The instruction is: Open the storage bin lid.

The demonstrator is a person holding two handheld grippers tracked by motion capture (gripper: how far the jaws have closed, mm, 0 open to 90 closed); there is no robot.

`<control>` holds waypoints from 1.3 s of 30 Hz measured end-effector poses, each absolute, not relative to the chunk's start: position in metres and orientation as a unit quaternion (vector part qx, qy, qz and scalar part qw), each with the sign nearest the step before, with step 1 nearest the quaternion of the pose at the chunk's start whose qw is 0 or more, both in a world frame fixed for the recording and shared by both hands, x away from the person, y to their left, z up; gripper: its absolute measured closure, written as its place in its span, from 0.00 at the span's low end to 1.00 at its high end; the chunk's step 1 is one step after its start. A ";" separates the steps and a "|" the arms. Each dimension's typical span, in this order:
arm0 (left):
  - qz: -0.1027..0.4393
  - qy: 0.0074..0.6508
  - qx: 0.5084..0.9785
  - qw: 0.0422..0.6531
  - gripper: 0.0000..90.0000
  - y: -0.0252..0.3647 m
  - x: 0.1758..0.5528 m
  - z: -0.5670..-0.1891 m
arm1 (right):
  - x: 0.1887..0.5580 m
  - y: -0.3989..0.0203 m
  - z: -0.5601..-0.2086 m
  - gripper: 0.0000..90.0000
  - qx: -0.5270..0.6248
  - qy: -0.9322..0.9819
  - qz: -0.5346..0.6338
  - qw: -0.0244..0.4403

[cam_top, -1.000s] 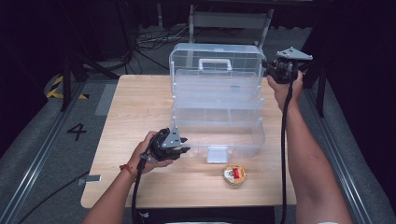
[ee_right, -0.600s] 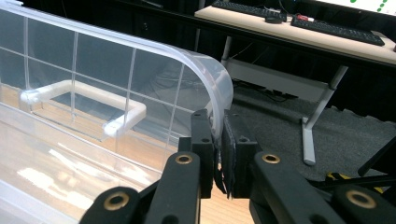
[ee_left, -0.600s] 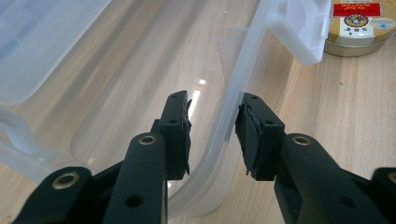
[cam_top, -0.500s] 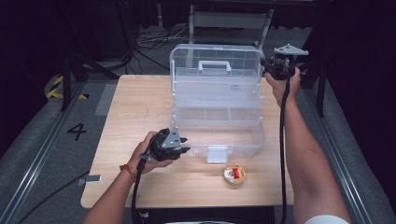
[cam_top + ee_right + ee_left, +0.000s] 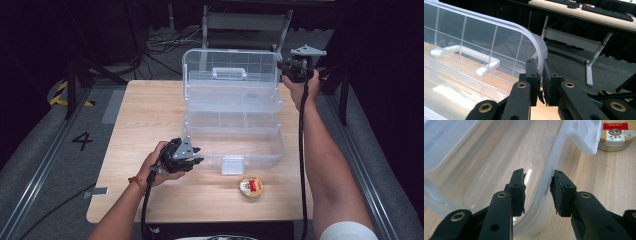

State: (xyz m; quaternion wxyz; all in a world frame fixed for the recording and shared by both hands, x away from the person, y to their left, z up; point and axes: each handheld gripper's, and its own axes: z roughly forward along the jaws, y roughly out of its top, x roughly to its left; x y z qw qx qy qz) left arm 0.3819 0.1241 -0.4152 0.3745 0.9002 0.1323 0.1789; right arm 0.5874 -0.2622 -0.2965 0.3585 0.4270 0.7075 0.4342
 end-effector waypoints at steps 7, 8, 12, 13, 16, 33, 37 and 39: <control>0.177 0.134 0.899 0.376 0.72 0.124 0.382 -0.415 | 0.594 -0.261 -0.297 0.92 0.429 0.712 0.428 0.355; 0.177 0.133 0.899 0.377 0.72 0.124 0.382 -0.416 | 0.595 -0.261 -0.298 0.92 0.429 0.713 0.425 0.356; 0.177 0.135 0.899 0.377 0.72 0.124 0.382 -0.416 | 0.600 -0.262 -0.300 0.92 0.431 0.715 0.424 0.350; 0.176 0.135 0.899 0.377 0.72 0.124 0.382 -0.416 | 0.602 -0.261 -0.300 0.92 0.431 0.716 0.423 0.349; 0.177 0.136 0.899 0.377 0.71 0.123 0.382 -0.416 | 0.607 -0.261 -0.301 0.92 0.434 0.720 0.417 0.346; 0.175 0.137 0.899 0.377 0.71 0.123 0.382 -0.416 | 0.620 -0.262 -0.309 0.91 0.429 0.727 0.413 0.340; 0.174 0.137 0.899 0.378 0.71 0.123 0.383 -0.416 | 0.622 -0.262 -0.310 0.90 0.425 0.732 0.410 0.340; 0.174 0.138 0.899 0.378 0.71 0.123 0.383 -0.416 | 0.624 -0.262 -0.310 0.90 0.423 0.734 0.408 0.340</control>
